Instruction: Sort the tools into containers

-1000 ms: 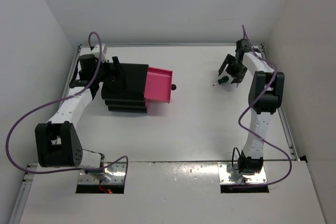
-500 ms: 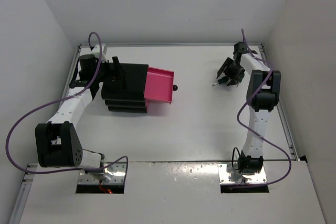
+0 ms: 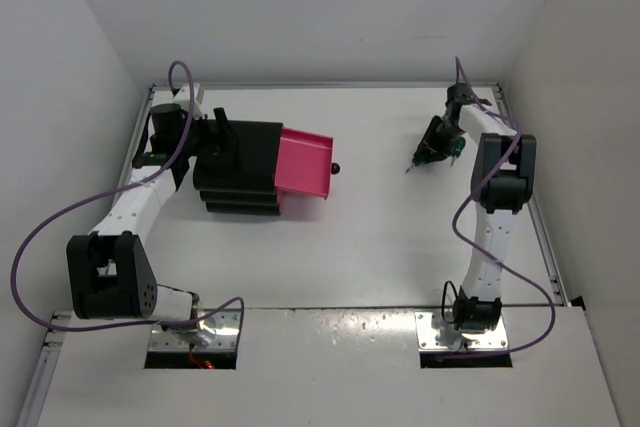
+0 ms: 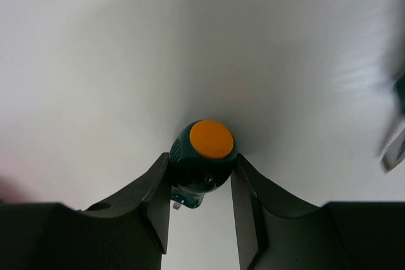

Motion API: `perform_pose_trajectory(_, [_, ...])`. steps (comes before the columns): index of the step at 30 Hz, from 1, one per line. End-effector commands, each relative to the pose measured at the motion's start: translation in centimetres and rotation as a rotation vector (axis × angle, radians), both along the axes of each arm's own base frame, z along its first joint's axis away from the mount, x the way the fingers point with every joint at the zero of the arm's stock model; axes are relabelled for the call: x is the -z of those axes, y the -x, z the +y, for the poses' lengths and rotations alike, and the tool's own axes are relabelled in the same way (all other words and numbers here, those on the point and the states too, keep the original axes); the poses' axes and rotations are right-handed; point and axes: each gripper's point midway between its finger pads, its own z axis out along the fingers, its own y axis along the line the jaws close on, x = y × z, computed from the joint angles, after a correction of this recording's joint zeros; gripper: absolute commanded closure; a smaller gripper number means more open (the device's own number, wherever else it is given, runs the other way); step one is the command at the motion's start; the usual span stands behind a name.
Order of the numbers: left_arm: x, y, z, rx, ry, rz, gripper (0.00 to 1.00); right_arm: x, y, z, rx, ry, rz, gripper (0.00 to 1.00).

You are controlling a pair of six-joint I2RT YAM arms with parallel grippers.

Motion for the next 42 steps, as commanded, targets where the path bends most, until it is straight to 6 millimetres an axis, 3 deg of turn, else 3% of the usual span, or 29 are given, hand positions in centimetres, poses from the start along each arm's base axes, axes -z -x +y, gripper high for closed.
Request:
perform_pose_trajectory(1, [9.2, 6.0, 0.9, 0.001, -0.07, 0.36, 0.0, -6.5, 0.0, 3.0, -0.185, -0.101, -0.187, 1.0])
perform_pose_trajectory(2, [9.2, 6.0, 0.9, 0.001, -0.07, 0.36, 0.0, -7.9, -0.6, 3.6, -0.223, -0.122, -0.262, 1.0])
perform_pose_trajectory(3, [9.5, 6.0, 0.9, 0.002, -0.07, 0.371, 0.0, -11.4, -0.7, 6.3, -0.324, -0.168, -0.36, 1.0])
perform_pose_trajectory(7, [9.2, 5.7, 0.9, 0.002, -0.07, 0.362, 0.0, -17.7, -0.4, 12.5, -0.529, -0.268, -0.566, 1.0])
perform_pose_trajectory(8, [9.2, 5.7, 0.9, 0.002, -0.07, 0.362, 0.0, -20.3, -0.4, 13.6, -0.566, -0.269, -0.647, 1.0])
perform_pose_trajectory(11, [9.2, 5.7, 0.9, 0.002, -0.07, 0.362, 0.0, -24.0, 0.7, 17.7, -0.677, -0.289, -0.756, 1.0])
perform_pose_trajectory(15, [9.2, 5.7, 0.9, 0.002, -0.07, 0.362, 0.0, -26.0, 2.0, 21.9, -0.789, -0.302, -0.804, 1.0])
perform_pose_trajectory(20, [9.0, 5.7, 0.9, 0.002, -0.07, 0.362, 0.0, -24.7, 3.3, 26.6, -0.909, -0.295, -0.759, 1.0])
perform_pose_trajectory(22, [9.0, 5.7, 0.9, 0.002, -0.07, 0.362, 0.0, -24.0, 3.7, 27.5, -0.933, -0.275, -0.729, 1.0])
perform_pose_trajectory(23, [9.0, 5.7, 0.9, 0.002, -0.07, 0.362, 0.0, -22.7, 4.0, 28.5, -0.96, -0.269, -0.702, 1.0])
perform_pose_trajectory(31, [9.0, 5.7, 0.9, 0.002, -0.07, 0.362, 0.0, -18.1, 5.8, 30.4, -1.047, -0.189, -0.583, 0.94])
perform_pose_trajectory(35, [9.0, 5.7, 0.9, 0.002, -0.07, 0.362, 0.0, -17.4, 6.1, 30.3, -1.062, -0.162, -0.568, 0.9])
perform_pose_trajectory(38, [9.3, 5.7, 0.9, 0.002, -0.07, 0.371, 0.0, -16.8, 6.6, 30.5, -1.076, -0.152, -0.552, 0.79])
perform_pose_trajectory(39, [9.3, 5.7, 0.9, 0.002, -0.07, 0.371, 0.0, -16.8, 6.6, 30.5, -1.076, -0.151, -0.552, 0.66])
perform_pose_trajectory(42, [9.3, 5.7, 0.9, 0.002, -0.07, 0.371, 0.0, -16.8, 7.0, 30.9, -1.086, -0.155, -0.552, 0.52])
